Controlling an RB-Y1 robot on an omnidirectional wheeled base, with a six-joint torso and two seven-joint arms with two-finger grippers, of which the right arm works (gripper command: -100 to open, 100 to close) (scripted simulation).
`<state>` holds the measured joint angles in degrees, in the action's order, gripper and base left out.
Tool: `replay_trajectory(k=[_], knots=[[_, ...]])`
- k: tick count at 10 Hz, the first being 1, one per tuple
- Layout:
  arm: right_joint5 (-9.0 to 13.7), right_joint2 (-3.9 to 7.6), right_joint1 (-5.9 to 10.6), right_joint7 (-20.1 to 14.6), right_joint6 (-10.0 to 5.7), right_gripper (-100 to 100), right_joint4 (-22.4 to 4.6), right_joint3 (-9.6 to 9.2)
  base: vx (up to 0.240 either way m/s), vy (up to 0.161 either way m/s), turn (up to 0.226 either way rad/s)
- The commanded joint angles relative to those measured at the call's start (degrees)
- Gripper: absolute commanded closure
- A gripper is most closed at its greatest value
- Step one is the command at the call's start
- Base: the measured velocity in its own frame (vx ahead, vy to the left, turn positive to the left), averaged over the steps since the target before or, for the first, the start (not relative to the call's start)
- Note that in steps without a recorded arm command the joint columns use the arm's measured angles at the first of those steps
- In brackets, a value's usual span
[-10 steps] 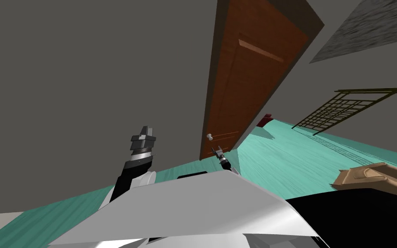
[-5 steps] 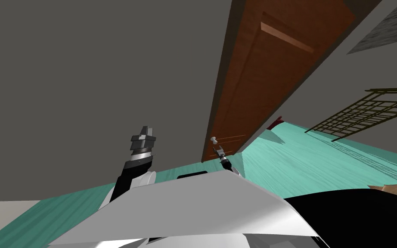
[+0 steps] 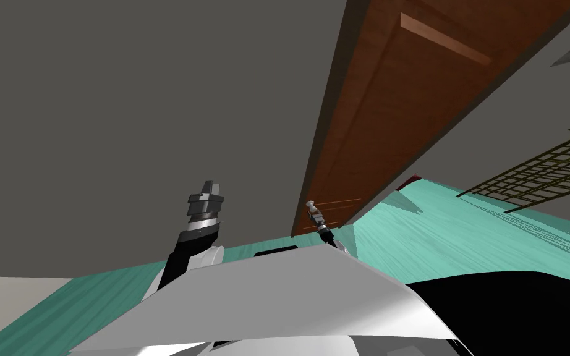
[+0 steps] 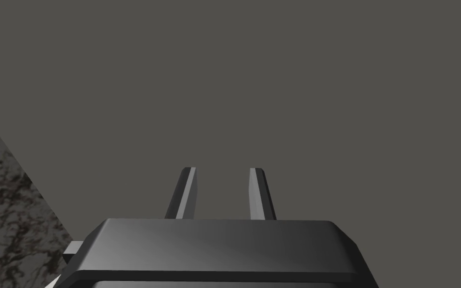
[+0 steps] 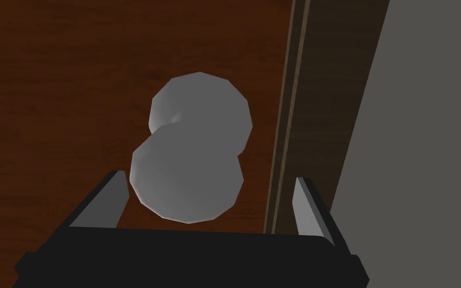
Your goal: Pull the door open
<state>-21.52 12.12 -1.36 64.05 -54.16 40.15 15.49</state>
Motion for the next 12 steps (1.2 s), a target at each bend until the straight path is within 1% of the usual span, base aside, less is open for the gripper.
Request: replay_trajectory(k=[1, 2, 3, 4, 9, 10, 12], knots=[[2.08, 0.61, 0.8, 1.13, -0.11, -100, -1.39, -0.5, 0.101, -0.033, 0.104], [2.71, 0.8, 0.96, 1.42, -0.1, -100, -1.72, -0.66, 0.099, -0.047, 0.068], [2.17, 0.67, 0.72, 1.04, -0.04, -100, -1.33, -0.54, 0.039, -0.022, 0.014], [2.17, 0.67, 0.72, 1.04, -0.04, 100, -1.33, -0.54, -0.003, 0.002, -0.011], [2.17, 0.67, 0.72, 1.04, -0.04, 100, -1.33, -0.54, -0.005, 0.002, 0.0], [2.47, 0.77, 0.82, -0.74, 0.09, 100, -1.46, -0.52, -0.012, -0.005, 0.038], [2.74, 0.78, 0.9, -2.36, 0.13, 100, -1.55, -0.53, -0.017, -0.006, 0.035]])
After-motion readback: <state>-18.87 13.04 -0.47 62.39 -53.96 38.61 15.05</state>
